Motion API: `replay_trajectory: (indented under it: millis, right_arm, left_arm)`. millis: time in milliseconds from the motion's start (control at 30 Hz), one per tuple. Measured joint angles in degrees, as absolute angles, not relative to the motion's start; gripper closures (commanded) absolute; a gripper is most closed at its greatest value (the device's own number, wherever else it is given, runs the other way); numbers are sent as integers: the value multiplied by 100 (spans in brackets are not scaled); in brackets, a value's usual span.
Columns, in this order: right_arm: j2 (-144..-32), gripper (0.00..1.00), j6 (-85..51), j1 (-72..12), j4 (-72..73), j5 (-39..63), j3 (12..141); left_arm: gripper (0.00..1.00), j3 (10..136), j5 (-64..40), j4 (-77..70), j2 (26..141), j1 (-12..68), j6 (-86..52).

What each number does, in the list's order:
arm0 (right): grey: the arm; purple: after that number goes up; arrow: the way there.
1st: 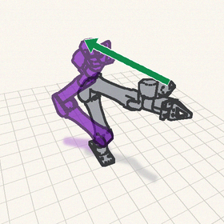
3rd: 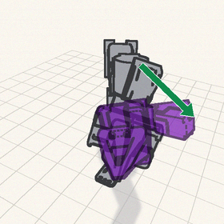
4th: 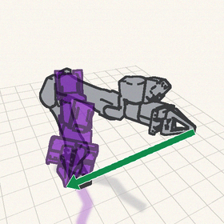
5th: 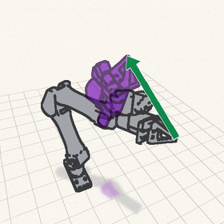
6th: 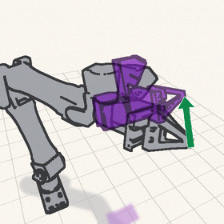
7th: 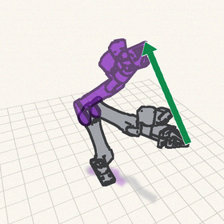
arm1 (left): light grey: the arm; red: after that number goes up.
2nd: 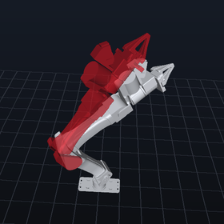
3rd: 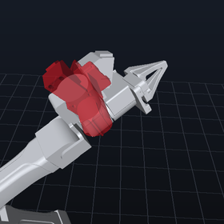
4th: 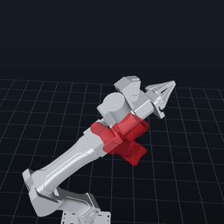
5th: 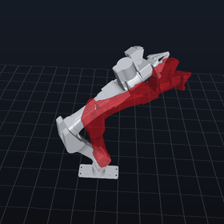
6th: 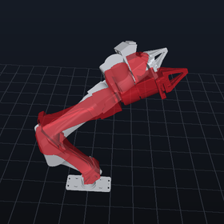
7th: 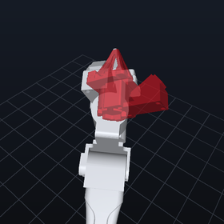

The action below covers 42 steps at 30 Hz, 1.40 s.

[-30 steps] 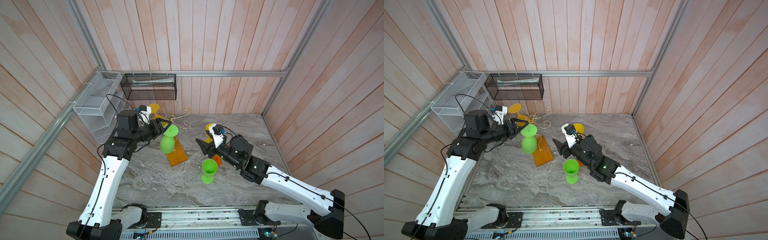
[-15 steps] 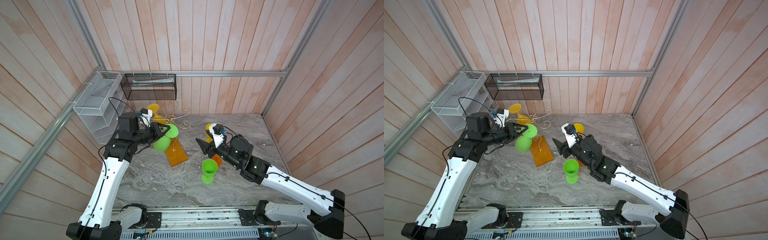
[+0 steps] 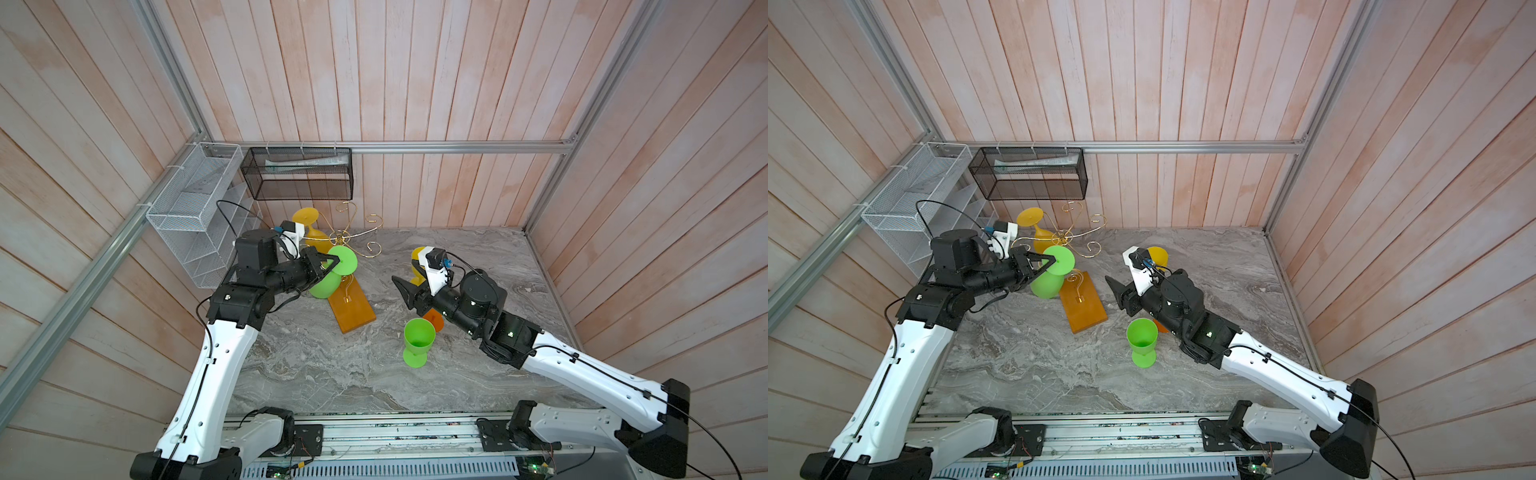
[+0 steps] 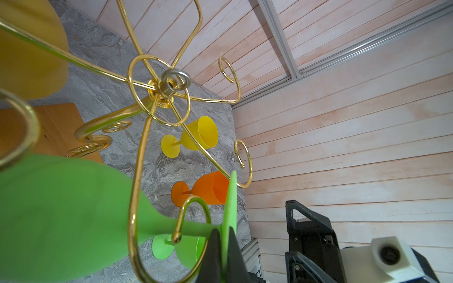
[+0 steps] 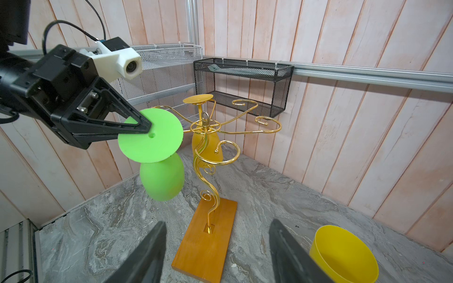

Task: Take the wine glass off the wine glass rack
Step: Pick up the wine glass rack from the center of the table.

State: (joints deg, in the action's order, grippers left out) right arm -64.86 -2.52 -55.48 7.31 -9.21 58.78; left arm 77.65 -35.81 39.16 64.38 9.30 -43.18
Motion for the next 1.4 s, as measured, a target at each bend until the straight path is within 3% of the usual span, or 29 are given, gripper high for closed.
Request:
replay_trajectory:
  millis: [1400]
  right_arm:
    - [-6482,36,-252,-5586,729,-1002,5878]
  left_arm:
    - [100,7397,-3562,3514,5817,777,-4727]
